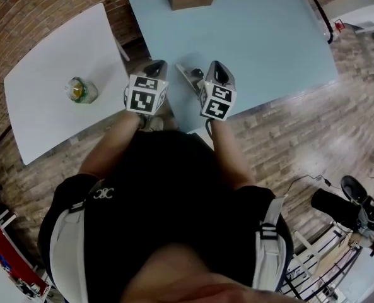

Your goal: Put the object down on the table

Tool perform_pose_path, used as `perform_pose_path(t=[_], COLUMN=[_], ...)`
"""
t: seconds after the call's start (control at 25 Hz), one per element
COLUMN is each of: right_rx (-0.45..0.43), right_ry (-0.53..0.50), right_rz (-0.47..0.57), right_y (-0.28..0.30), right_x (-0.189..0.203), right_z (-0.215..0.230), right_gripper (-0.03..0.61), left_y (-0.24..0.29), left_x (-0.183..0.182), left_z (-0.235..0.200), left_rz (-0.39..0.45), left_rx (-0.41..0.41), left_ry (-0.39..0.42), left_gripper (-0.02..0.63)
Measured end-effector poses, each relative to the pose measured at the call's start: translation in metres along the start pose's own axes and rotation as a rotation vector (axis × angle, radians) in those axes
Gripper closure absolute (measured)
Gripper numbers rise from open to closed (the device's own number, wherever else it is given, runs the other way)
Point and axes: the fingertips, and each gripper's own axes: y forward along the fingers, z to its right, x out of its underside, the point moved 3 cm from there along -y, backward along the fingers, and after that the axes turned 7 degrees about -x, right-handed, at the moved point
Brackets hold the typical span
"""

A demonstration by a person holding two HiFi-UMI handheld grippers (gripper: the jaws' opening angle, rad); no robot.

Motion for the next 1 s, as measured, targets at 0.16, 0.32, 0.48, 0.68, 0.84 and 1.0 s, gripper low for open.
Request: perform_pose_path(t=[0.16,0.32,0.48,0.68,0.84,1.0], right_rx=[0.026,0.033,0.016,0.008,0.004,0.014], right_ry=[-0.008,-0.002,0.006,0.017,0.026,0.034], right_rz=[0.09,0.149,0.168,0.172,0.169,0.157], right_y=[-0.019,-0.034,-0.041,-0.049,-0.052,-0.054], right_x=[-0.021,-0.035,-0.036,-0.033,-0.031,-0.028], right_z=[0.011,0.018,0.019,0.023,0.026,0.032], right_gripper=[0.565,0.566,0.566,0.565,0.565,0.565], left_y=[0.003,0.005,0.007,0.01,0.012,0.016], left_x=[-0.004,-0.01,-0.013,-0.015,-0.016,-0.018], left_z=[0.006,0.016,0.023,0.032,0.038,0.045], left_rz=[0.017,0.037,0.047,0.048,0.047,0.045], left_rx=[0.027,0.049,0.064,0.08,0.093,0.108], left_ry=[0.01,0.029,0.041,0.053,0.055,0.06], left_gripper=[0.614,0.614,0.614,0.614,0.614,0.614])
